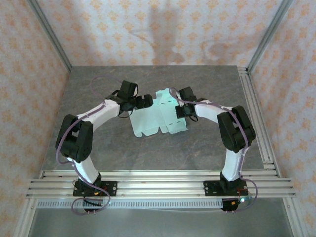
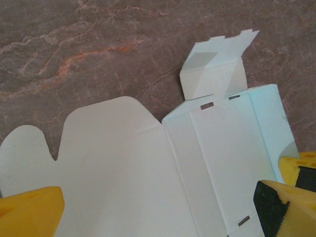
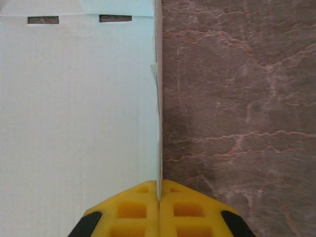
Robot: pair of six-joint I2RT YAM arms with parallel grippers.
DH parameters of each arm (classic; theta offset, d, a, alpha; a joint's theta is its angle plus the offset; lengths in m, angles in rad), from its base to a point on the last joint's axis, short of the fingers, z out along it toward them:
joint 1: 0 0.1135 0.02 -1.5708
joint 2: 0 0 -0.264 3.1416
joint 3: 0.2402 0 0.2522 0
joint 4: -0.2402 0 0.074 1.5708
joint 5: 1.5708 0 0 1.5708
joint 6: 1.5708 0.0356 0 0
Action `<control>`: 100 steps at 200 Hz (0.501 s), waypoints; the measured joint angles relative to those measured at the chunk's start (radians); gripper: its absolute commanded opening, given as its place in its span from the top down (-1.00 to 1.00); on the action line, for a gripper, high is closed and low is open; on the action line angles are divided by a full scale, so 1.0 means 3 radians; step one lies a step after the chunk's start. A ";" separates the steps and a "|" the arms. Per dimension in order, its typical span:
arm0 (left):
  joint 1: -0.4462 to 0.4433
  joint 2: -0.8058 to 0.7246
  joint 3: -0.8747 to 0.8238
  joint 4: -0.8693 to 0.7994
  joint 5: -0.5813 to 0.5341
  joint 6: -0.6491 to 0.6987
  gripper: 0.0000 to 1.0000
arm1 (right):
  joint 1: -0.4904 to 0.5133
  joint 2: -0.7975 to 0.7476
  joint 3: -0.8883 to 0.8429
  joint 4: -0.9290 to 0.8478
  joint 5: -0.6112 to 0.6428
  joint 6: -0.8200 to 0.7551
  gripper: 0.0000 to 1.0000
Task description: Fold the paper box
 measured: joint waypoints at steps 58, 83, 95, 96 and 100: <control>0.0064 -0.0111 -0.0139 0.0064 -0.0064 -0.0027 -1.00 | 0.0378 -0.0323 -0.0094 0.0165 0.1161 -0.0753 1.00; 0.0104 -0.0191 -0.0209 0.0108 -0.0075 -0.0051 -1.00 | 0.0525 -0.0387 -0.0158 0.0342 0.1614 -0.1119 1.00; 0.0128 -0.0234 -0.0248 0.0132 -0.0084 -0.0067 -1.00 | 0.0556 -0.0387 -0.0158 0.0381 0.1762 -0.1278 1.00; 0.0128 -0.0234 -0.0248 0.0132 -0.0084 -0.0067 -1.00 | 0.0558 -0.0387 -0.0158 0.0384 0.1774 -0.1289 1.00; 0.0134 -0.0249 -0.0263 0.0139 -0.0086 -0.0076 -1.00 | 0.0567 -0.0387 -0.0158 0.0397 0.1831 -0.1345 1.00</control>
